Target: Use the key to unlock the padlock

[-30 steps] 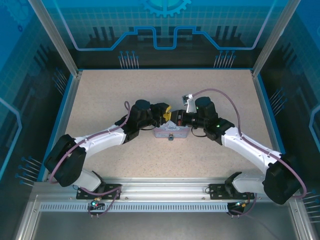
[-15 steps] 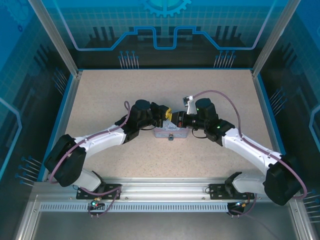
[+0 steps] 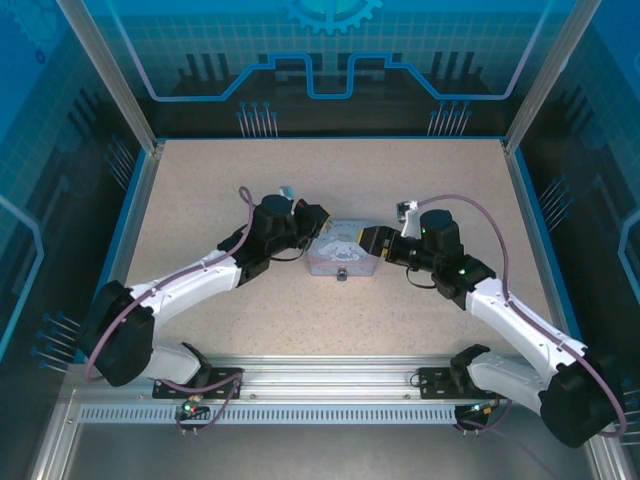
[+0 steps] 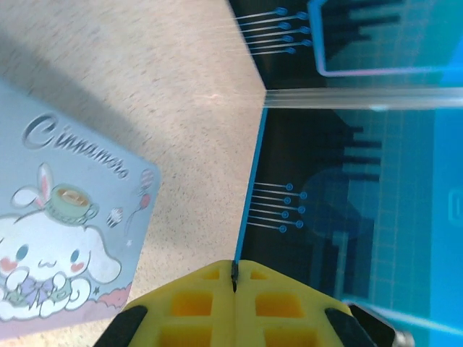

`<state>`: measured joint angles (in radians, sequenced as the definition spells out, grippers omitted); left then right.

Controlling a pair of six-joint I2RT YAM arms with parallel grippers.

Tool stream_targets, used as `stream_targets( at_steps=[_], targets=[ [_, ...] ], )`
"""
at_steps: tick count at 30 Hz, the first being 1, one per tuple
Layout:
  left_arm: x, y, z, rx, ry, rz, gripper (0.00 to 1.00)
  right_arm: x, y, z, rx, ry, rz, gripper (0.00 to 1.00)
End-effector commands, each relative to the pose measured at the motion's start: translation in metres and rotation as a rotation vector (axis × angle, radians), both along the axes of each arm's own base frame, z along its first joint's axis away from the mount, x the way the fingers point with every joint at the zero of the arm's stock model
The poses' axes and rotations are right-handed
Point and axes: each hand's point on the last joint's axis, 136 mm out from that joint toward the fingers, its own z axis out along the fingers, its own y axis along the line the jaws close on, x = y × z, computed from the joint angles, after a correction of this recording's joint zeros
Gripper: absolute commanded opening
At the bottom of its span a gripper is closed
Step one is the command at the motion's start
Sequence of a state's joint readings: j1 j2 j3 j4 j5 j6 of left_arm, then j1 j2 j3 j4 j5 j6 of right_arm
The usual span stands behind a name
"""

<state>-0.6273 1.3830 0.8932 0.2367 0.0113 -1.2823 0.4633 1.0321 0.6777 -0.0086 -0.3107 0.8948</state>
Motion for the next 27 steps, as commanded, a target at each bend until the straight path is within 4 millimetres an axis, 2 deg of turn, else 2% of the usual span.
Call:
stream_targets(
  at_steps=[1, 4, 12, 27],
  targets=[
    [0.0, 0.002, 0.045, 0.146, -0.273, -0.072, 0.0, 0.004, 0.004, 0.011, 0.098, 0.019, -0.02, 0.63],
    [-0.004, 0.001, 0.059, 0.178, -0.371, -0.098, 0.0, 0.012, 0.011, 0.021, 0.181, 0.033, -0.038, 0.63],
    [-0.015, -0.001, 0.083, 0.195, -0.54, -0.109, 0.0, 0.024, 0.033, 0.062, 0.337, -0.031, -0.022, 0.49],
    [-0.015, -0.001, 0.086, 0.135, -0.566, -0.039, 0.0, 0.033, 0.062, 0.086, 0.456, -0.052, 0.008, 0.43]
  ],
)
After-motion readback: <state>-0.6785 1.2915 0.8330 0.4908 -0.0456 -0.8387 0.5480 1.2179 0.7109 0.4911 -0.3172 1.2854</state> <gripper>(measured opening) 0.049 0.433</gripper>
